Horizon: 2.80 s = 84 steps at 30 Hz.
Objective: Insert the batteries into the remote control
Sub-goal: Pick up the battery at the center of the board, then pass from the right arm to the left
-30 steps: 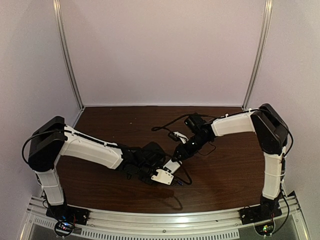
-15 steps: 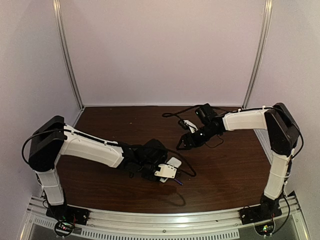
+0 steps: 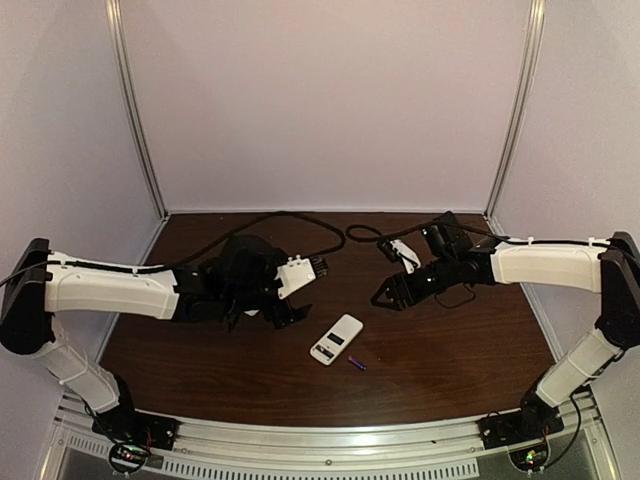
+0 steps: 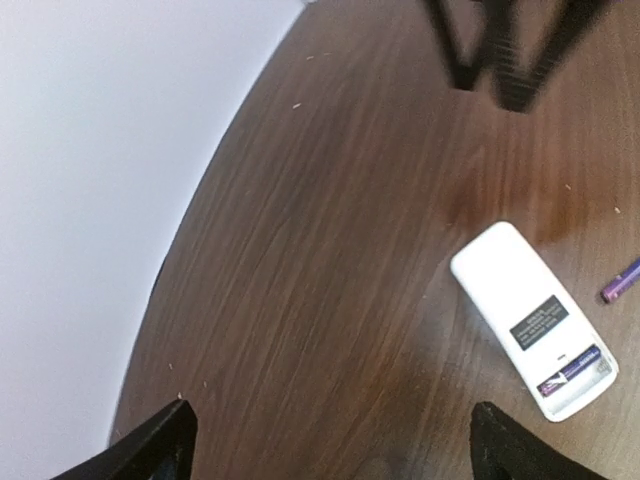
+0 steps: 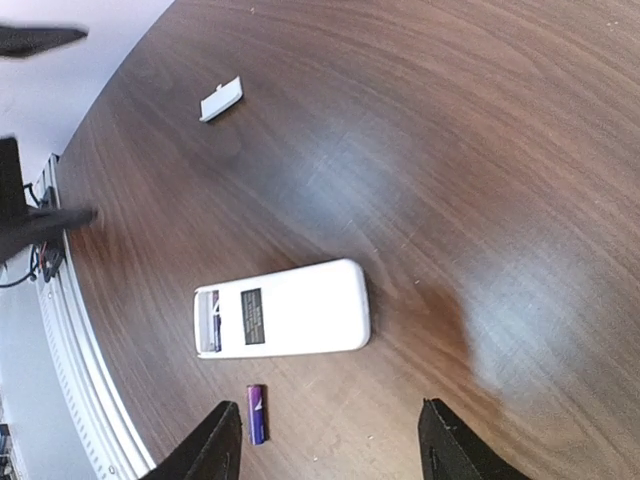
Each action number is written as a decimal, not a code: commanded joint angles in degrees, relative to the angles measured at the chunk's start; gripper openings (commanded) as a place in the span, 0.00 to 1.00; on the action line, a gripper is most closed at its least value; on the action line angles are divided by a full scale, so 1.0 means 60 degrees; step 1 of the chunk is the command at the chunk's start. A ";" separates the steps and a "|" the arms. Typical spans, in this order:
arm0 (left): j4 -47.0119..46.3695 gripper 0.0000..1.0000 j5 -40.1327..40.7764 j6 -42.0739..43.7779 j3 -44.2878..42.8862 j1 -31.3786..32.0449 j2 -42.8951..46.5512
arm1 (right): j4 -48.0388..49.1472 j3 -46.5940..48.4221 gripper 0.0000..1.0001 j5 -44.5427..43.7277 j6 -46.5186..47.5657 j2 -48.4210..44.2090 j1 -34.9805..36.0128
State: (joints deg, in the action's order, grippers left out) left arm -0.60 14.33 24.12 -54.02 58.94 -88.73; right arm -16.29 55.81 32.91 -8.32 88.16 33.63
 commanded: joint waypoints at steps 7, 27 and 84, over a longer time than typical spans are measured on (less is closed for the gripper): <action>-0.0970 0.97 0.0037 -0.4935 0.1271 -0.1736 0.1951 | -0.1411 -0.0356 0.48 -0.1731 0.0322 0.0073 0.1844; -0.0909 0.97 -0.0064 -0.7270 0.1741 -0.2905 0.3057 | -0.3964 0.2032 0.35 -0.3201 0.0967 0.2503 0.3938; -0.4210 0.76 -0.3011 -0.5775 0.1259 -0.1667 0.2122 | 0.6497 0.0782 0.00 -0.0578 -0.5672 -0.0416 0.1352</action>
State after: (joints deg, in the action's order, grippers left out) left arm -20.01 -1.80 -12.93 -42.78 45.84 -71.50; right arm 7.84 64.14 27.03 -33.21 86.78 41.50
